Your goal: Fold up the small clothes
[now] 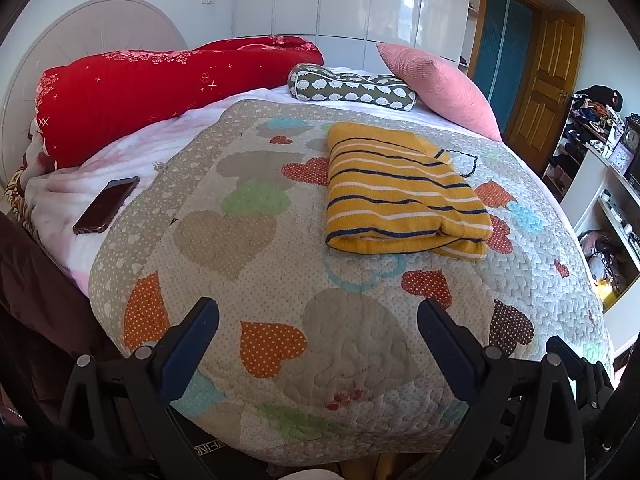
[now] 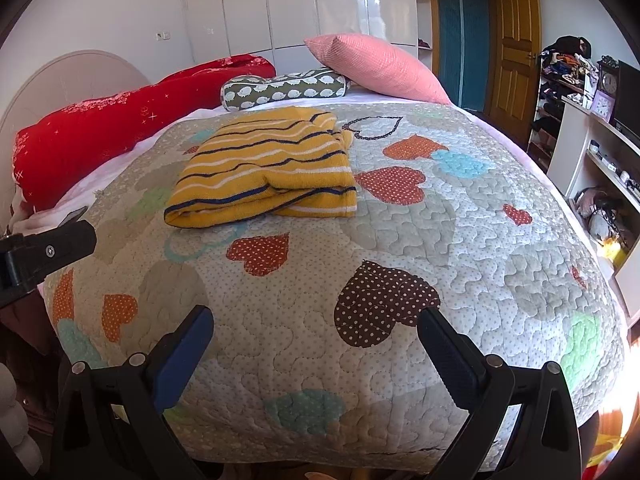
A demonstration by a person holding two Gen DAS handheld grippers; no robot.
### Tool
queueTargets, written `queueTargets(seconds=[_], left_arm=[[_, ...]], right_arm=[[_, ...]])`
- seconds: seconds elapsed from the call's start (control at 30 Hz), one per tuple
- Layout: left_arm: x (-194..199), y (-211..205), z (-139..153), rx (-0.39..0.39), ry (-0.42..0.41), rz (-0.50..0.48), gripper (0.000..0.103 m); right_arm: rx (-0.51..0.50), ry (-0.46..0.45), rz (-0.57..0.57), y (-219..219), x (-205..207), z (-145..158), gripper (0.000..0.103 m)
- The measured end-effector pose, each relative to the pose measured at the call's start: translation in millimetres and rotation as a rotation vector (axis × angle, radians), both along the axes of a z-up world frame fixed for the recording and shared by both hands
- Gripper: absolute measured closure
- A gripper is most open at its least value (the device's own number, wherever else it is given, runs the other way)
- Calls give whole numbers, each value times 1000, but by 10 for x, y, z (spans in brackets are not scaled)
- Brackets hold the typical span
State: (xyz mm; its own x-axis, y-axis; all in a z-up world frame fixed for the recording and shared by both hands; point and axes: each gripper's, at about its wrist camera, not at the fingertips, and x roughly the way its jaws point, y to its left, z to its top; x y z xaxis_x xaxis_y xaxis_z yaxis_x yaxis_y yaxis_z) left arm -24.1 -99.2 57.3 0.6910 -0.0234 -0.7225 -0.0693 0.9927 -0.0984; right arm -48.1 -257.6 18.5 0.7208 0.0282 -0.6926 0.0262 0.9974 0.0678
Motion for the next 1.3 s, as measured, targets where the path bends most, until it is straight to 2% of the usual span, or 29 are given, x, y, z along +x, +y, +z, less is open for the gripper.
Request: queueTargets(seconds=[0.93, 1.17, 1.3], left_arm=[[-6, 12, -91, -5, 10, -1, 4], [-42, 113, -78, -16, -7, 15, 4], [-24, 113, -124, -10, 13, 7, 4]], right_arm=[[-35, -1, -5, -9, 13, -15, 0], [-85, -46, -3, 40, -22, 91, 0], [-126, -80, 2, 73, -56, 140, 0]])
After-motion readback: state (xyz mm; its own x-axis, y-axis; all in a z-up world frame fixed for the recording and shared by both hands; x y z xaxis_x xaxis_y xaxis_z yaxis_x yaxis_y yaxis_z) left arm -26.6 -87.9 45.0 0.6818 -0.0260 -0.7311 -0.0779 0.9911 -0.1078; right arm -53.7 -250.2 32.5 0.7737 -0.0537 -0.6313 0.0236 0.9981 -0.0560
